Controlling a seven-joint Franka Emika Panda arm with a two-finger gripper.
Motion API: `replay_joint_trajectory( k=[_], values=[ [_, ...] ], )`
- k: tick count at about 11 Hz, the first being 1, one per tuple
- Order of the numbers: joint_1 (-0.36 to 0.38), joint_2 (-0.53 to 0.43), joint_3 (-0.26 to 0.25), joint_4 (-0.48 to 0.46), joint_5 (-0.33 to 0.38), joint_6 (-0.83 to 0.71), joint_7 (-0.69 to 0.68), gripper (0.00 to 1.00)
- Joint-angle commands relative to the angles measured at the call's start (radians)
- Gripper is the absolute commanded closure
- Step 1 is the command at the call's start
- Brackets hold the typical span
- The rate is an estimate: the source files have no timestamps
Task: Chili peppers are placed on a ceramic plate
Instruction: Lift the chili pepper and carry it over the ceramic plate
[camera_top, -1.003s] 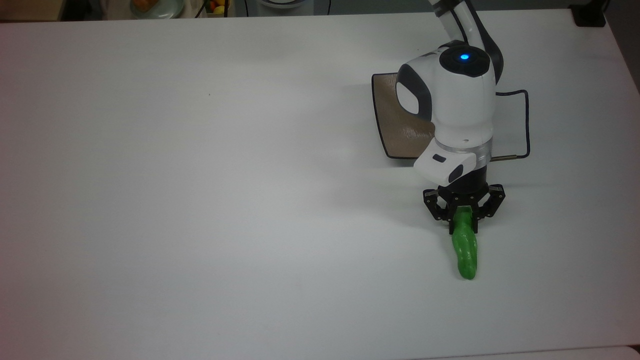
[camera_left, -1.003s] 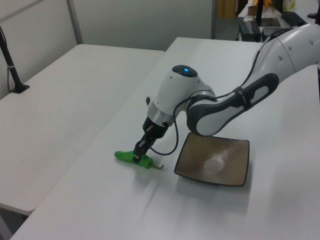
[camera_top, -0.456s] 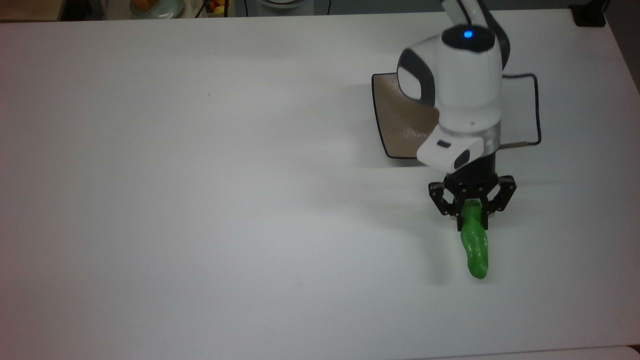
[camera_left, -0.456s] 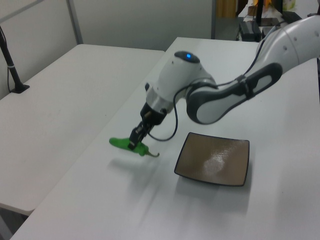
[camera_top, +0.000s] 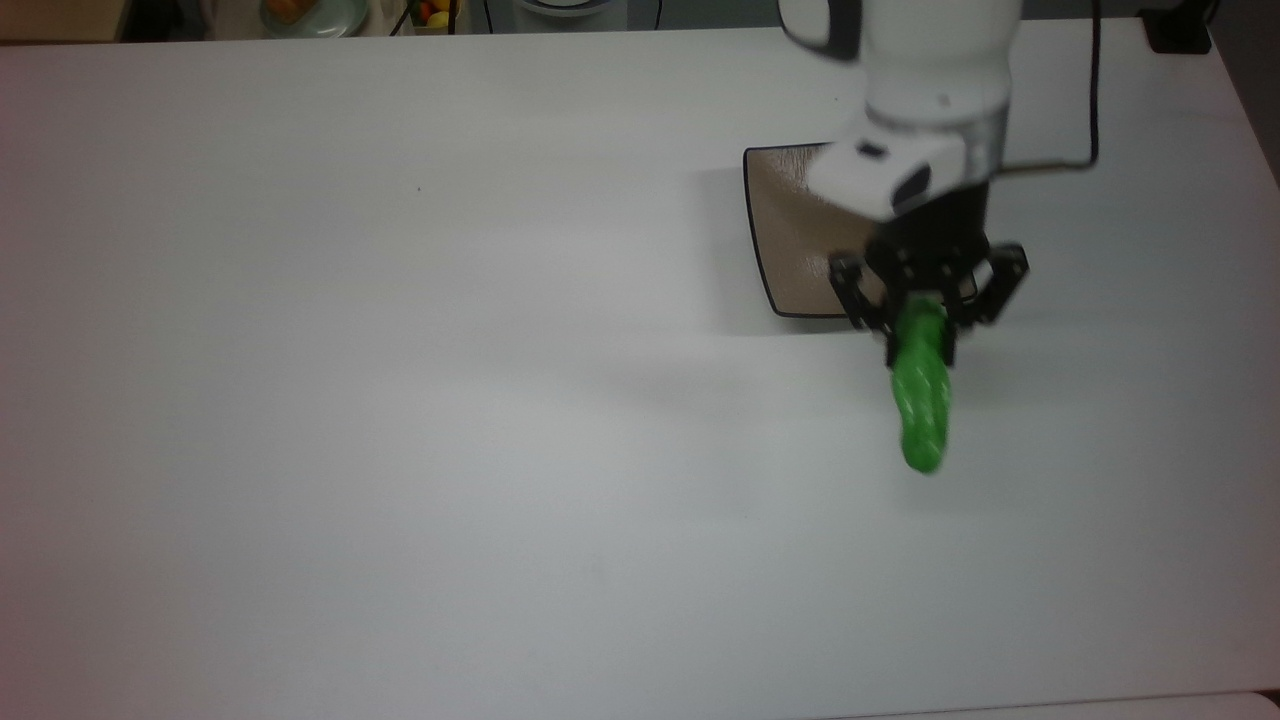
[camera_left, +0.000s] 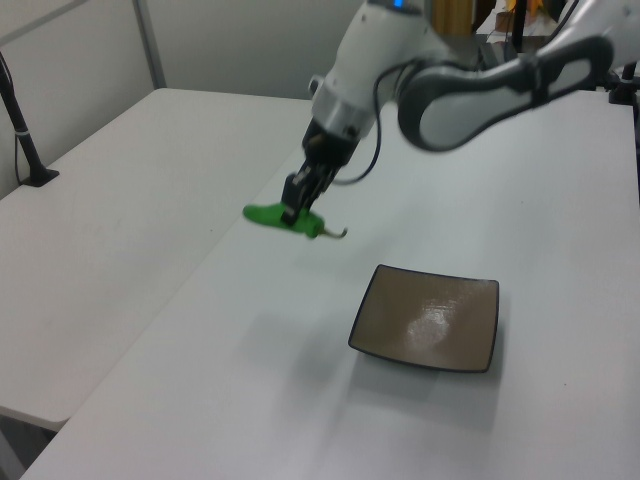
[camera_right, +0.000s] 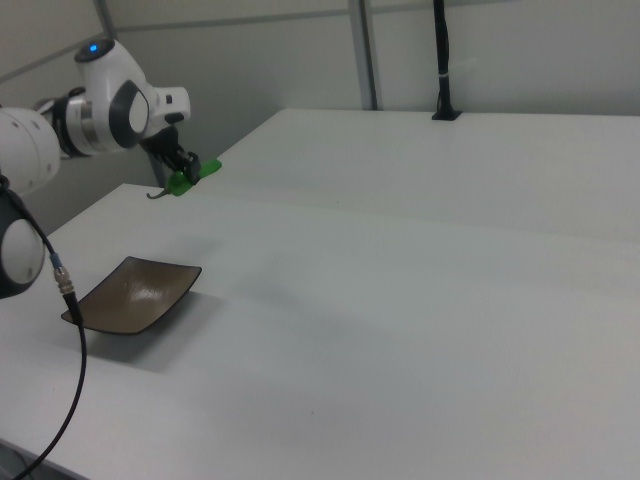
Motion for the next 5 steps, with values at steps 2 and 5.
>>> replay_joint_trajectory(
  k=[2,5],
  values=[
    [-0.038,-0.272,-0.002,-0.184,0.006,-0.252,0.011,1.00],
    [-0.061,-0.419,-0.002,-0.299,0.023,-0.417,-0.023,1.00]
  ],
)
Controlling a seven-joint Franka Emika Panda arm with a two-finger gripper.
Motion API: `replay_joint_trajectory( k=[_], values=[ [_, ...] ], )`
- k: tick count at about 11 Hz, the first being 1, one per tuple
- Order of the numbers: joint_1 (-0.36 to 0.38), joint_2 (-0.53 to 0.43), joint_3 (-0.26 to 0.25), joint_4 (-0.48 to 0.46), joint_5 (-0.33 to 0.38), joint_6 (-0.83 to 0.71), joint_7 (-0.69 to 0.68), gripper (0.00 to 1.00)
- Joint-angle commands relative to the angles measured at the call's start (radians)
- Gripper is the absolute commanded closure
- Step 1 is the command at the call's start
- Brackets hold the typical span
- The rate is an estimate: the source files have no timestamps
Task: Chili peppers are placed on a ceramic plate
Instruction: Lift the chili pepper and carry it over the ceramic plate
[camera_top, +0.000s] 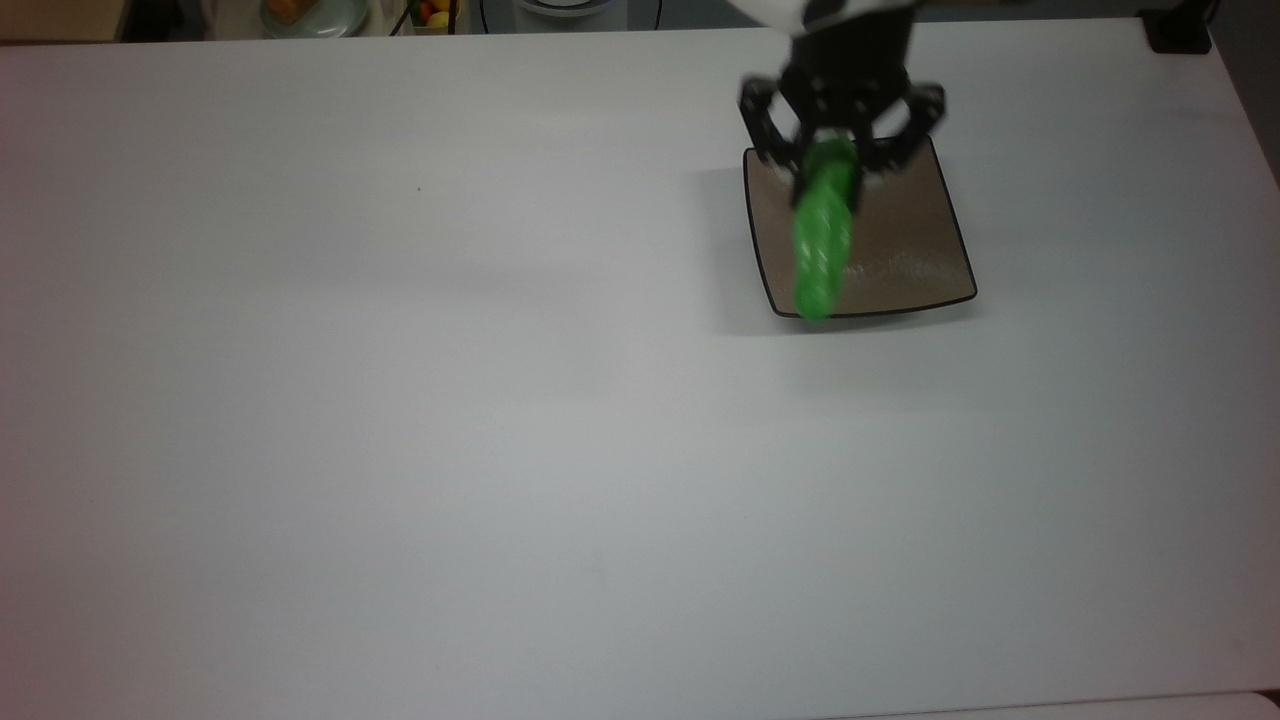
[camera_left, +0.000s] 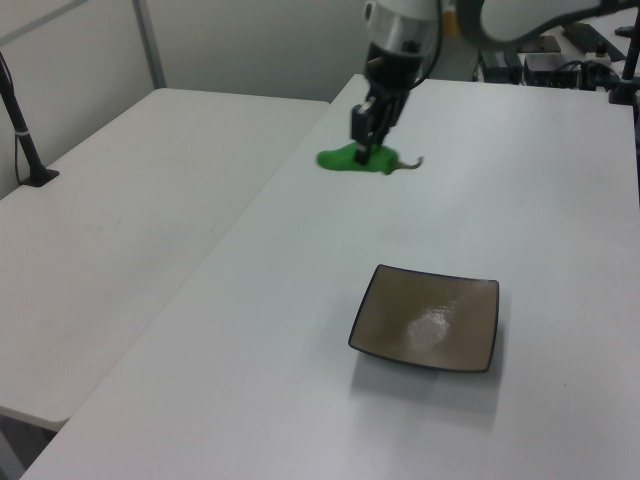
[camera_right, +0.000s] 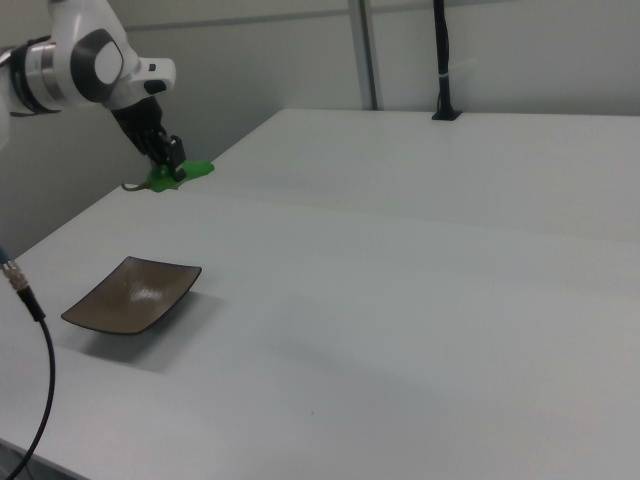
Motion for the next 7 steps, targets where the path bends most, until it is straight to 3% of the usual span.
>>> replay_joint_trajectory(
  k=[1,4,7],
  values=[
    [-0.018,-0.177,-0.002,-0.204,0.044,-0.094,-0.027,1.00],
    [-0.014,-0.215,0.006,-0.338,0.070,-0.095,-0.013,1.00],
    [-0.006,-0.201,0.026,-0.404,0.118,-0.060,0.017,1.00]
  ],
)
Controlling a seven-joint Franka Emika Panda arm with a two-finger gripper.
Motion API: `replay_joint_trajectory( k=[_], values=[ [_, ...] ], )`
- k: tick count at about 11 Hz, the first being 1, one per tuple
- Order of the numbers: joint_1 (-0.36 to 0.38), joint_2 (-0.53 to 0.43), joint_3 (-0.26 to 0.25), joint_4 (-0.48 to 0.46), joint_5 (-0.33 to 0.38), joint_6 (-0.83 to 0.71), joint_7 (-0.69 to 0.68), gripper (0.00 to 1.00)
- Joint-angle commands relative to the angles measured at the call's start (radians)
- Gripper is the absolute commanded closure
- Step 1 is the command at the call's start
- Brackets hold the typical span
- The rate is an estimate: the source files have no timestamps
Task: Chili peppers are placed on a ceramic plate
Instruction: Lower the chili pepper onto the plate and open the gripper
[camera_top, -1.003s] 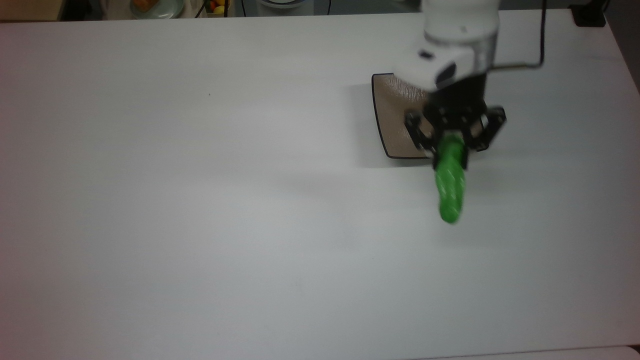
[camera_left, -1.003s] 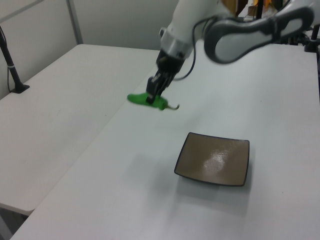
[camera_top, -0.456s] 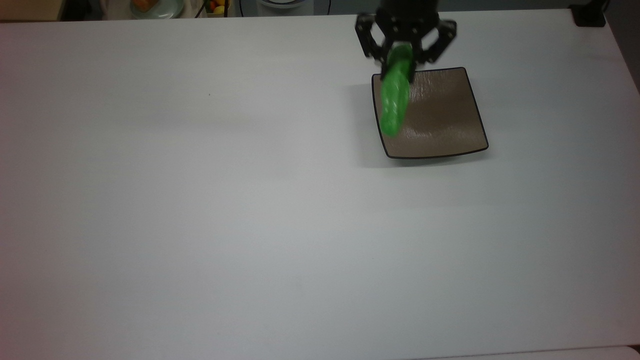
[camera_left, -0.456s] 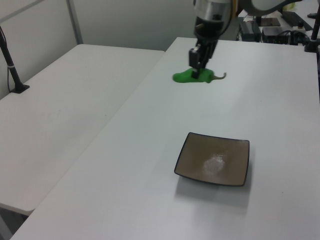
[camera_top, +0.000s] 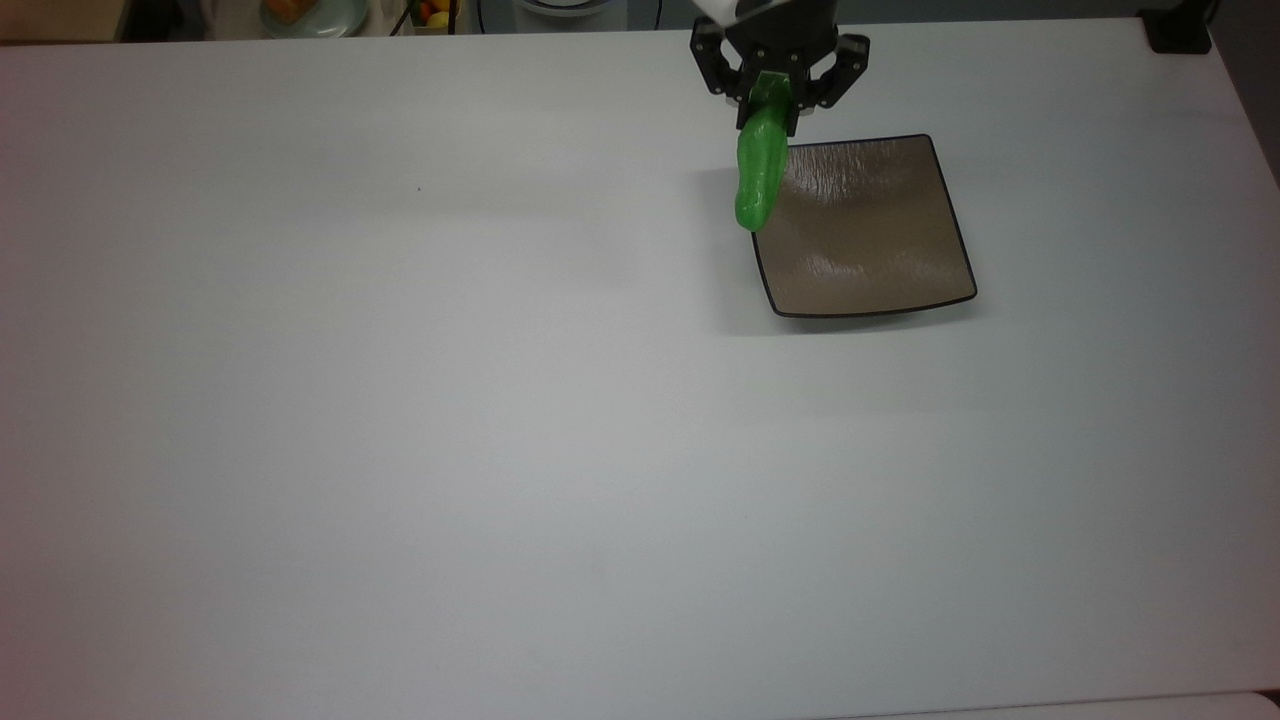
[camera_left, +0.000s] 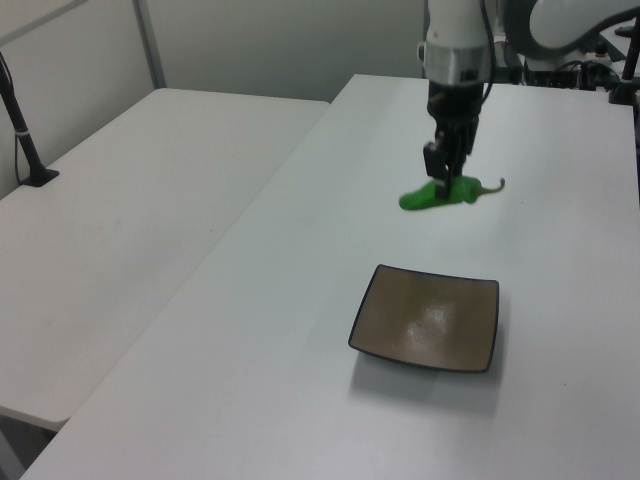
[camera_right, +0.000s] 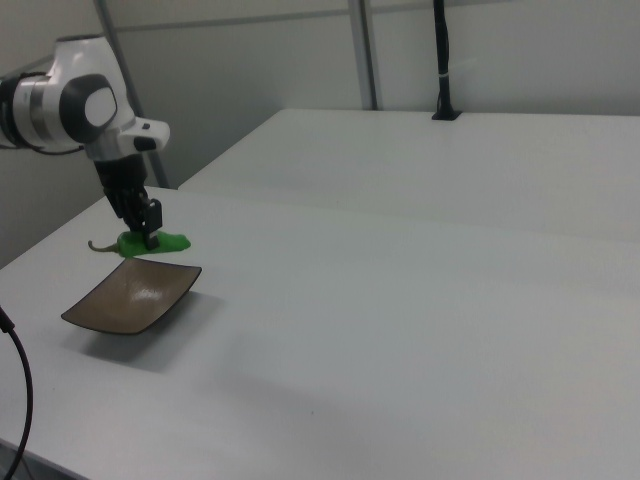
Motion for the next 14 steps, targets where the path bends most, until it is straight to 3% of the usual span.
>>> replay_joint_trajectory(
  k=[1,7,9,14],
  values=[
    [0.005,-0.005,0.024,-0.097,0.027,0.101,0.079,1.00],
    [0.012,0.115,0.121,-0.160,0.004,0.383,0.270,1.00],
    [0.044,0.134,0.121,-0.180,-0.007,0.401,0.279,1.00],
    [0.045,0.161,0.124,-0.180,-0.008,0.435,0.281,0.99]
  ],
)
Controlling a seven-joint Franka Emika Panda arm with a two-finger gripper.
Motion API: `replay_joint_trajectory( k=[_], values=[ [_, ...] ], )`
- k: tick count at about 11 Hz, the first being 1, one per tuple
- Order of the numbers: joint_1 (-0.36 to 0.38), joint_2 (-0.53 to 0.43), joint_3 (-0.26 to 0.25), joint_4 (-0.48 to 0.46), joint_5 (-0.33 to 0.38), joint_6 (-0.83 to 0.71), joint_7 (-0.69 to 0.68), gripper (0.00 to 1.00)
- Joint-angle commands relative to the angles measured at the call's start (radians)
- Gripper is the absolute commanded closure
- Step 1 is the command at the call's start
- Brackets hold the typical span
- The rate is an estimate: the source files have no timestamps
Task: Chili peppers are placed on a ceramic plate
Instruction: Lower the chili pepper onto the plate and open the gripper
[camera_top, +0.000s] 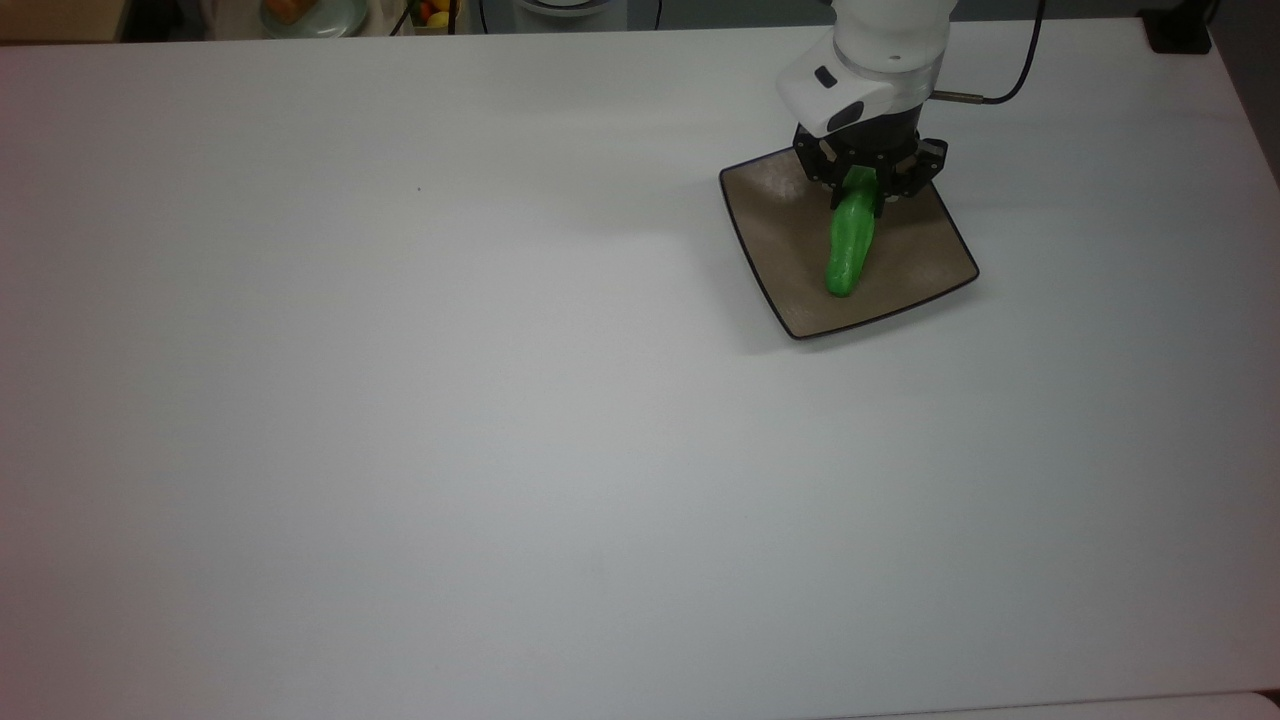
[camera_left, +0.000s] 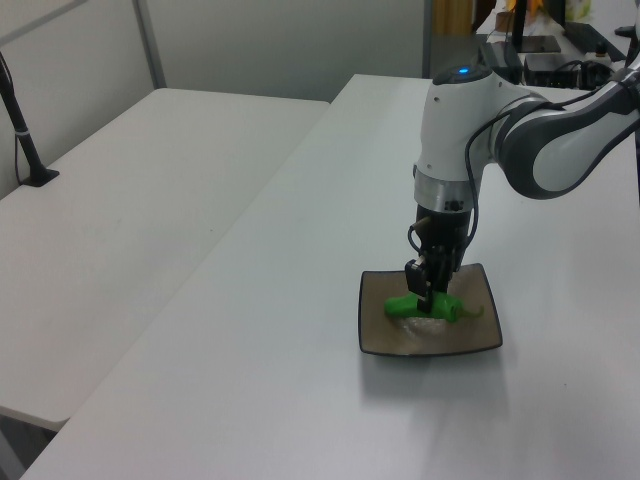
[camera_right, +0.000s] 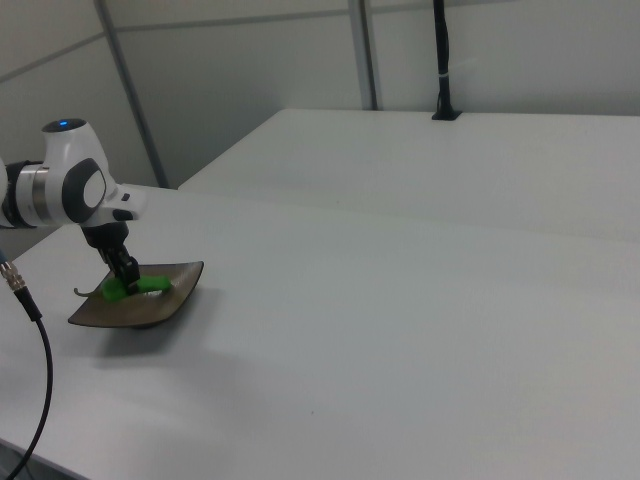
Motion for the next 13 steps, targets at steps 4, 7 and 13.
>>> replay_joint_trajectory(
  k=[4,7,13],
  values=[
    [0.001,-0.001,0.000,-0.018,-0.015,0.006,0.022,0.21],
    [-0.010,-0.039,0.000,0.000,-0.015,-0.063,0.019,0.00],
    [-0.112,-0.151,-0.027,0.242,-0.011,-0.435,0.011,0.00]
  ],
)
